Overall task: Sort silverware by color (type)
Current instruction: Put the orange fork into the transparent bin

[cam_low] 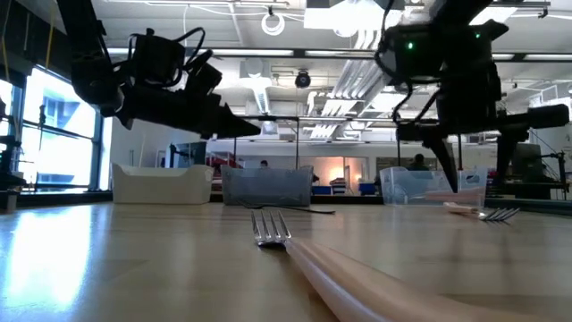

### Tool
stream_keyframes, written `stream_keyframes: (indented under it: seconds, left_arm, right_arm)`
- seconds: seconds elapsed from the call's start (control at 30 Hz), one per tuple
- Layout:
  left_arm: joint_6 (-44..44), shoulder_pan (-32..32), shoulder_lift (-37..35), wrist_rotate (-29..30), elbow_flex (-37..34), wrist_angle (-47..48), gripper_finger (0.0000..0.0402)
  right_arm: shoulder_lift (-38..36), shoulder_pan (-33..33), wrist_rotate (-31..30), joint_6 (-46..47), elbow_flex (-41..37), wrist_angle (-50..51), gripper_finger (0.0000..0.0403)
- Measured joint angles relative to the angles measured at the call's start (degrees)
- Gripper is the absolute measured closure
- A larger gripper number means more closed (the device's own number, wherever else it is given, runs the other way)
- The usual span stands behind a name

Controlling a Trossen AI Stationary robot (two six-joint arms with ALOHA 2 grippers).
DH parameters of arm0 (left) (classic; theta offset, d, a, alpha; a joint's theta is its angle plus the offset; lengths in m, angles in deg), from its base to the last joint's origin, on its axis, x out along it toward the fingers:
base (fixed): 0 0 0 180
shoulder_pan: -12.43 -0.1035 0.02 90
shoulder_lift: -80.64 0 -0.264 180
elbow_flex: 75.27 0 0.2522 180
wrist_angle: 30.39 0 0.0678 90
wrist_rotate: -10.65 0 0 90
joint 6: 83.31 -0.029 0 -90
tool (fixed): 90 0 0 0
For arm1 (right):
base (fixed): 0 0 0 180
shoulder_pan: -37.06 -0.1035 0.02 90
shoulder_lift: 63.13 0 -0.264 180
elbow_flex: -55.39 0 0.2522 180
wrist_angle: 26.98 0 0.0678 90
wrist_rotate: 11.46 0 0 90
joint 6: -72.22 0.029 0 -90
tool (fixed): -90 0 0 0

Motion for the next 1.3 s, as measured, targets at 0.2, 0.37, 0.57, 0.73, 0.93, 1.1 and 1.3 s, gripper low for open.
stream_keyframes:
  seconds: [0.2, 0.37, 0.57, 0.73, 0.93, 1.1, 1.3]
  left_arm:
    - [0.1, 0.0, 0.0, 0.2, 0.0, 1.6, 0.0401]
    - [0.2, 0.3, 0.0, 1.0, 0.0, 3.3, 0.0401]
    - [-1.4, 1.4, 0.0, 3.4, 0.0, 3.8, 0.0401]
    - [-1.8, 1.5, 0.0, 3.6, 0.0, 4.5, 0.0401]
    - [-1.8, 1.5, 0.0, 3.7, 0.0, 4.5, 0.0401]
    - [-1.8, 1.5, 0.0, 3.7, 0.0, 4.4, 0.0401]
    - [-1.7, 1.5, 0.0, 5.7, 0.0, 4.4, 0.0401]
  right_arm:
    - [7.0, 0.2, -2.8, -3.2, 0.0, 0.2, 0.0216]
    - [9.8, 0.2, -4.0, -3.5, -0.1, -0.8, 0.0258]
    - [10.0, 0.2, -3.8, 0.5, 0.0, -2.7, 0.0319]
    - [10.0, 0.3, -2.7, 6.4, 0.0, -3.2, 0.0366]
    - [10.2, 3.4, -0.5, 18.0, 1.4, -4.5, 0.0384]
    - [10.2, 6.7, 0.7, 25.9, 4.2, -4.0, 0.0384]
    - [10.2, 11.1, 1.0, 29.7, 10.3, 1.2, 0.0384]
